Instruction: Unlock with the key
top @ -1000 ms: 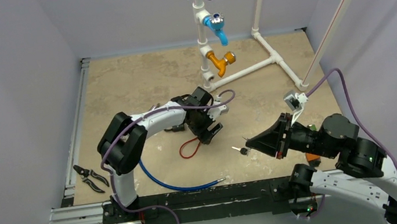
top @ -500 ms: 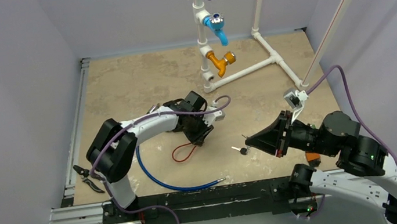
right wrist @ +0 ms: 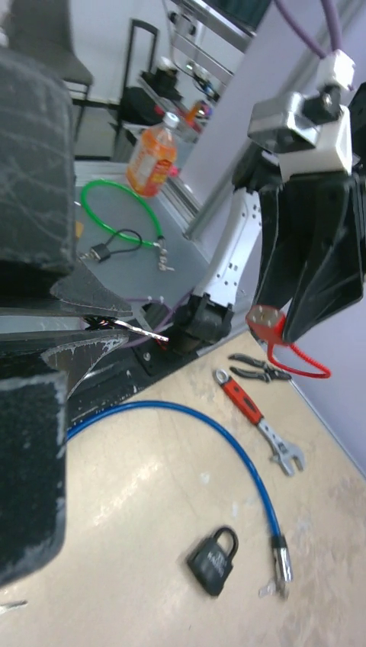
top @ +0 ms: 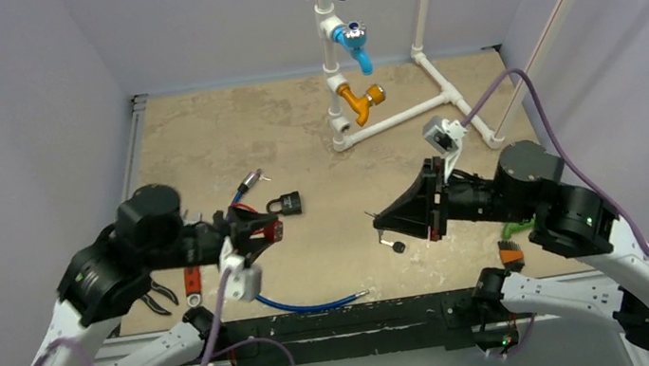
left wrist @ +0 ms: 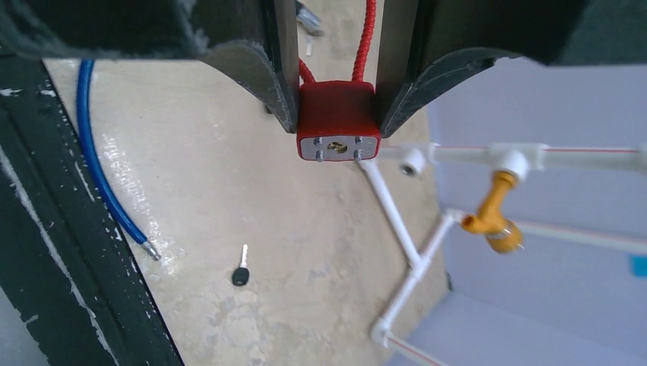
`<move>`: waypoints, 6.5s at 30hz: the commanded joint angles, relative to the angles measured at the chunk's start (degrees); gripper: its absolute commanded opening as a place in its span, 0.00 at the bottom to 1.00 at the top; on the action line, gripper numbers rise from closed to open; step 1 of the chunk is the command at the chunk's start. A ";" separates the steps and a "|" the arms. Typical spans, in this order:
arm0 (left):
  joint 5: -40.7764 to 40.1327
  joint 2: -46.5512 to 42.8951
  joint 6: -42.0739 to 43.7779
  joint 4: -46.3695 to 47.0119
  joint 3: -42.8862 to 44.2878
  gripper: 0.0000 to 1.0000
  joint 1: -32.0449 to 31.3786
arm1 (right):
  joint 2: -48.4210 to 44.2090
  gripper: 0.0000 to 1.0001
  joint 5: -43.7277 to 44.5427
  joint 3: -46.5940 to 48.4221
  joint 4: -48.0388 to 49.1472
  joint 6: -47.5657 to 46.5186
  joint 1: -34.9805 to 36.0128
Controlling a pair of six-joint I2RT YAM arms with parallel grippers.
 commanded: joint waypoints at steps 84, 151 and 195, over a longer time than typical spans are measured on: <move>-23.59 -3.33 12.30 7.99 0.10 0.00 -13.93 | 29.23 0.00 -7.94 10.54 18.72 -8.46 2.41; -32.29 -2.79 18.59 9.32 0.33 0.00 -20.79 | 34.26 0.00 -2.86 6.22 28.38 -2.35 3.64; -31.07 -2.57 9.57 10.52 -0.77 0.00 -19.32 | 32.63 0.51 10.81 11.67 19.29 -3.87 4.34</move>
